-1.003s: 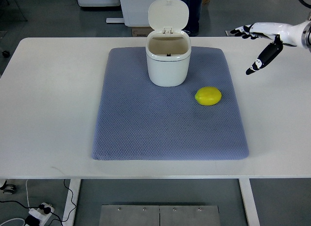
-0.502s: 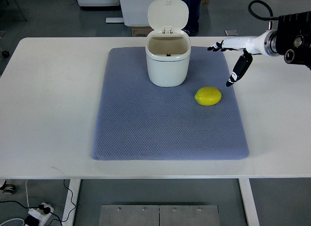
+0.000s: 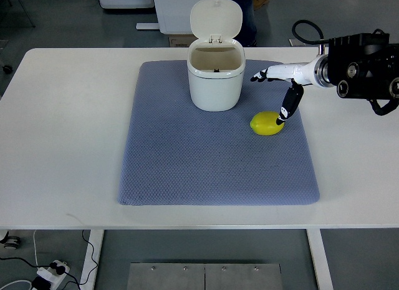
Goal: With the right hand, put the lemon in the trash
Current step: 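Lower the right hand onto the yellow lemon, fingers around it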
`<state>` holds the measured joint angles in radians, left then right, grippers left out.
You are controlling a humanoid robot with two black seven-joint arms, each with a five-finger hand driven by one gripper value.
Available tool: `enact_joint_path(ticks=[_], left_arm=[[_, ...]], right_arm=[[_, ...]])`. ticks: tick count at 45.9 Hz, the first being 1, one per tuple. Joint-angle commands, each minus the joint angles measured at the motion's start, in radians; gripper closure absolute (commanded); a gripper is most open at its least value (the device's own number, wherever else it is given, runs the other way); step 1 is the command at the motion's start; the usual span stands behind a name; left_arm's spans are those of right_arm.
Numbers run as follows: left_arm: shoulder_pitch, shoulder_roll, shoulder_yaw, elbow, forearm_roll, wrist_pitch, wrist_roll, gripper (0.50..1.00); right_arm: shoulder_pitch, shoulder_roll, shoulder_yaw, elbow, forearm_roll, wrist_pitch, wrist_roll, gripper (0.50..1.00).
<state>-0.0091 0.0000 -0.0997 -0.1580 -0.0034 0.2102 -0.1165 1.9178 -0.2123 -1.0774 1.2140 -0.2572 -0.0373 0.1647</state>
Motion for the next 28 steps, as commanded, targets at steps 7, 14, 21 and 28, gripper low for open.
enact_joint_path(ticks=[7, 14, 21, 28], left_arm=[[0.0, 0.0, 0.0, -0.002, -0.001, 0.0, 0.0, 0.5], [0.0, 0.0, 0.0, 0.0, 0.0, 0.0, 0.0, 0.5], [0.0, 0.0, 0.0, 0.0, 0.0, 0.0, 0.0, 0.5], [0.0, 0.0, 0.0, 0.0, -0.001, 0.0, 0.0, 0.5]], right_arm=[[-0.037, 0.022, 0.007, -0.004, 0.024, -0.032, -0.007, 0.53], [-0.06, 0.03, 0.011, -0.005, 0.024, -0.058, -0.005, 0.532], [-0.086, 0.031, 0.013, -0.008, 0.023, -0.067, -0.004, 0.592], [-0.105, 0.031, 0.016, -0.014, 0.023, -0.069, -0.002, 0.601]])
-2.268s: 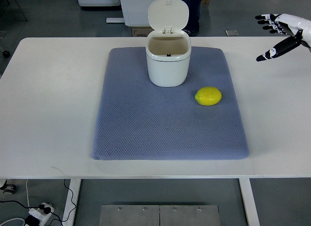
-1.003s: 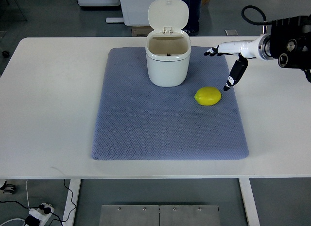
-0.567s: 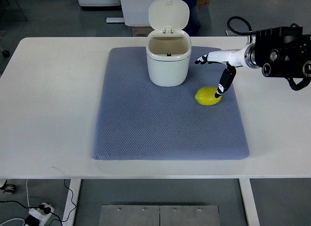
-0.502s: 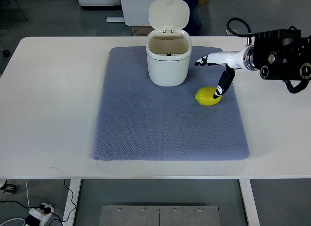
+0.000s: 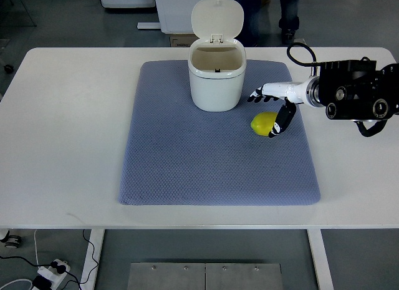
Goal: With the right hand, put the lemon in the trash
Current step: 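Lower the right hand onto the yellow lemon, fingers around it, then close the right hand fingers around the yellow lemon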
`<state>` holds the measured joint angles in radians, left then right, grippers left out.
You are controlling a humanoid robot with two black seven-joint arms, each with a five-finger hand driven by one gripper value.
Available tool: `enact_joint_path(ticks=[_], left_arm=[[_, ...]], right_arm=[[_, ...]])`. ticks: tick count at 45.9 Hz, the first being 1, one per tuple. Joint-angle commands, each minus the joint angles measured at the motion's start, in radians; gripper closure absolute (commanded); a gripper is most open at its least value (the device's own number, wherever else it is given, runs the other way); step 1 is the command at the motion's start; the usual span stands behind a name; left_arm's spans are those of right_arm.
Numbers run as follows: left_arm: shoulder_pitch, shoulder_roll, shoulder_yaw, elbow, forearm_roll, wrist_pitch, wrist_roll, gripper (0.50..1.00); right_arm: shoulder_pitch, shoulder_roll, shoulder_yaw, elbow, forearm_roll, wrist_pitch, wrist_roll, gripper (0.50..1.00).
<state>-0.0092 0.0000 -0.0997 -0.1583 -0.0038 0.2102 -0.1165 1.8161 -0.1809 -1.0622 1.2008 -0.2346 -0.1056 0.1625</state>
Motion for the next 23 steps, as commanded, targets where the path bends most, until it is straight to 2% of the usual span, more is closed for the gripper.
enact_joint_path(ticks=[1, 23], left_arm=[[0.0, 0.0, 0.0, 0.0, -0.001, 0.001, 0.0, 0.5], [0.0, 0.0, 0.0, 0.0, 0.001, 0.0, 0.0, 0.5]], right_arm=[[-0.011, 0.0, 0.001, -0.004, 0.0, 0.0, 0.0, 0.601], [-0.046, 0.009, 0.005, -0.041, 0.0, 0.0, 0.005, 0.626]])
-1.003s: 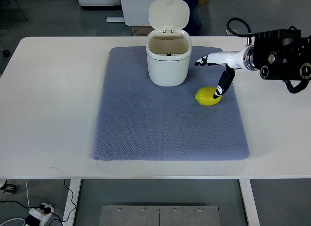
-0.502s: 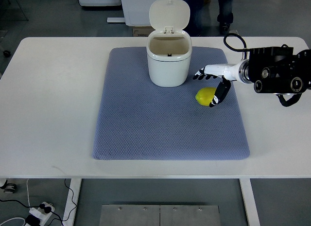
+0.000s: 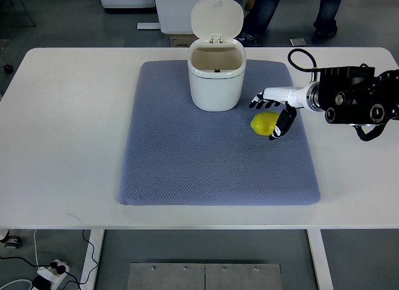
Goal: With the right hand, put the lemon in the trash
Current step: 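Close the right hand fingers around the yellow lemon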
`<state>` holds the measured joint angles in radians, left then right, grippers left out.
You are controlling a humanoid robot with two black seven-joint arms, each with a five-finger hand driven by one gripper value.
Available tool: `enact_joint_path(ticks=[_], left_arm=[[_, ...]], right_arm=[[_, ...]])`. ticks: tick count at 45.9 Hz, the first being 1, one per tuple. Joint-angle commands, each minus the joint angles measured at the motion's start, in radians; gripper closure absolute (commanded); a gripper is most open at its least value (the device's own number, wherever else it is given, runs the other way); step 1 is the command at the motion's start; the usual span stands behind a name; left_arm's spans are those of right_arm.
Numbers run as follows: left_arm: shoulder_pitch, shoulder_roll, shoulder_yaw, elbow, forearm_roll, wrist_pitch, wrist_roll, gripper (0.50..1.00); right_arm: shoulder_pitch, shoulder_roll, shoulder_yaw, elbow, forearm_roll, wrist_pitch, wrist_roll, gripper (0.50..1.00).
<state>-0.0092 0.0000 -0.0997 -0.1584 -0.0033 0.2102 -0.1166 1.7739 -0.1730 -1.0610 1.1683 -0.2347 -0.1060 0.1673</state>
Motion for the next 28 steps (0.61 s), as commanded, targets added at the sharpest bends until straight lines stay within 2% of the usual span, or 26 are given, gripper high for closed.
enact_joint_path(ticks=[1, 28], left_arm=[[0.0, 0.0, 0.0, 0.0, 0.0, 0.0, 0.0, 0.5], [0.0, 0.0, 0.0, 0.0, 0.0, 0.0, 0.0, 0.5]], right_arm=[[-0.004, 0.001, 0.006, -0.01, 0.0, 0.0, 0.0, 0.626], [-0.034, 0.012, 0.021, -0.038, 0.0, 0.0, 0.0, 0.651]])
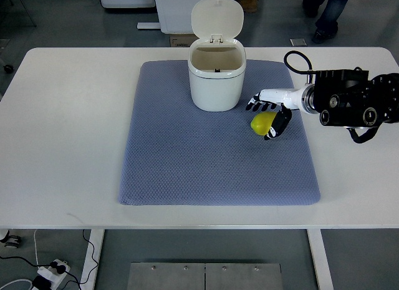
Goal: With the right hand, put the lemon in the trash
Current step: 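Close the right hand fingers around the yellow lemon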
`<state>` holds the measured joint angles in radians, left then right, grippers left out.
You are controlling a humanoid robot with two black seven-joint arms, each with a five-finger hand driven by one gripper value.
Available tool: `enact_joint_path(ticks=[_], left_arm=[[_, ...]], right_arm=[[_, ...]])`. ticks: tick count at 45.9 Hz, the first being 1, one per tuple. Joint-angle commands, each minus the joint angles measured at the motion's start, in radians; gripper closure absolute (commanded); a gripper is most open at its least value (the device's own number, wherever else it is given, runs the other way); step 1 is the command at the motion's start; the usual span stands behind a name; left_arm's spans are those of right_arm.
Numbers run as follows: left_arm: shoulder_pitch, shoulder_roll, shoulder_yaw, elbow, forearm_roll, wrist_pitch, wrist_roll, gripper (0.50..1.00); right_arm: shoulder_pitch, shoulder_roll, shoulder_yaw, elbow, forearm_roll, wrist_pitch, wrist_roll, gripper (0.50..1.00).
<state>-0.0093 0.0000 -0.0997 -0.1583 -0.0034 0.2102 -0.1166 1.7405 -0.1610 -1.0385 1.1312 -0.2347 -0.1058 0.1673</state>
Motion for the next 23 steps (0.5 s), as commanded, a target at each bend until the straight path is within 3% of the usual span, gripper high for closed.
enact_joint_path(ticks=[1, 23], left_arm=[[0.0, 0.0, 0.0, 0.0, 0.0, 0.0, 0.0, 0.5], [0.0, 0.0, 0.0, 0.0, 0.0, 0.0, 0.0, 0.5]], right_arm=[[-0.001, 0.0, -0.002, -0.002, 0.0, 0.0, 0.0, 0.651], [-0.004, -0.002, -0.002, -0.013, -0.003, 0.0, 0.0, 0.664]])
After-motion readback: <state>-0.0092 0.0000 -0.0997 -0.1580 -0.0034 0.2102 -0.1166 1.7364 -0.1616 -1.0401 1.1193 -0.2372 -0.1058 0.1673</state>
